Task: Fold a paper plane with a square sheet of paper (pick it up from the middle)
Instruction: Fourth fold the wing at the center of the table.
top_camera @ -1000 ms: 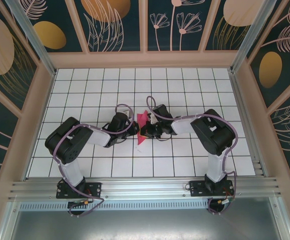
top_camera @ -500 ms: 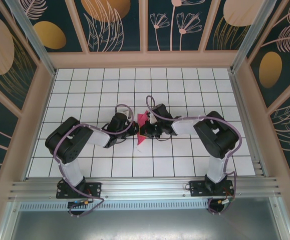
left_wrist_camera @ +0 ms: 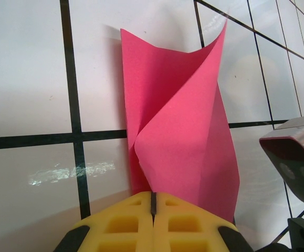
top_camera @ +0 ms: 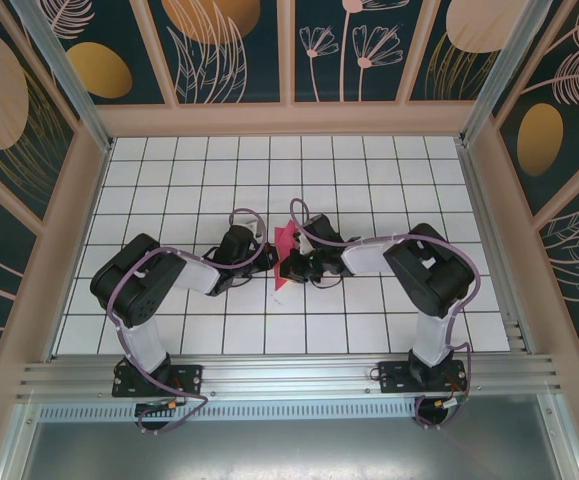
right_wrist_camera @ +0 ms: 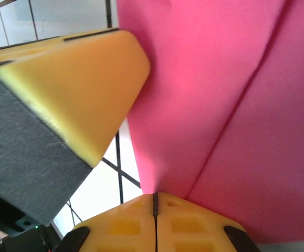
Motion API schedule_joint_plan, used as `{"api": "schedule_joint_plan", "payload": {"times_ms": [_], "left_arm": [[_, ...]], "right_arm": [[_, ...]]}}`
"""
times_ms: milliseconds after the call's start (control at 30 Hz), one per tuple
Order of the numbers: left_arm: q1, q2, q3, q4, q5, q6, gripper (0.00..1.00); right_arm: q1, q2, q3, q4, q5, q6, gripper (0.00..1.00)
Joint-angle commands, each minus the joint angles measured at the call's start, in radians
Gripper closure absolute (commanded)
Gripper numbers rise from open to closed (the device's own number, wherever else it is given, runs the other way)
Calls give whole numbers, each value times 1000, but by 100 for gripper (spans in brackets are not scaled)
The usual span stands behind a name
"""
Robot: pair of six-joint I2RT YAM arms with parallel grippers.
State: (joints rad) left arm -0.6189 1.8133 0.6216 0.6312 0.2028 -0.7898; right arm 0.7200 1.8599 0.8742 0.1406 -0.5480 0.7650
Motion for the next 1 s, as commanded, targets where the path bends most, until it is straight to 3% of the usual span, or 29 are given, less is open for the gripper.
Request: {"api": "schedule_joint_plan", "payload": {"times_ms": [0, 367, 567, 967], "left_arm": [[2, 42, -17, -38, 4, 9, 100], [3, 42, -17, -33, 10, 9, 100], [1, 46, -16, -31, 16, 11, 100], [1, 52, -13, -36, 17, 13, 100]], "right_arm": [[6, 15, -4, -59, 54, -12, 92], [22, -87, -5, -30, 23, 0, 91], [35, -57, -20, 12, -18, 16, 91], [38, 39, -32, 10, 14, 14, 91]]}}
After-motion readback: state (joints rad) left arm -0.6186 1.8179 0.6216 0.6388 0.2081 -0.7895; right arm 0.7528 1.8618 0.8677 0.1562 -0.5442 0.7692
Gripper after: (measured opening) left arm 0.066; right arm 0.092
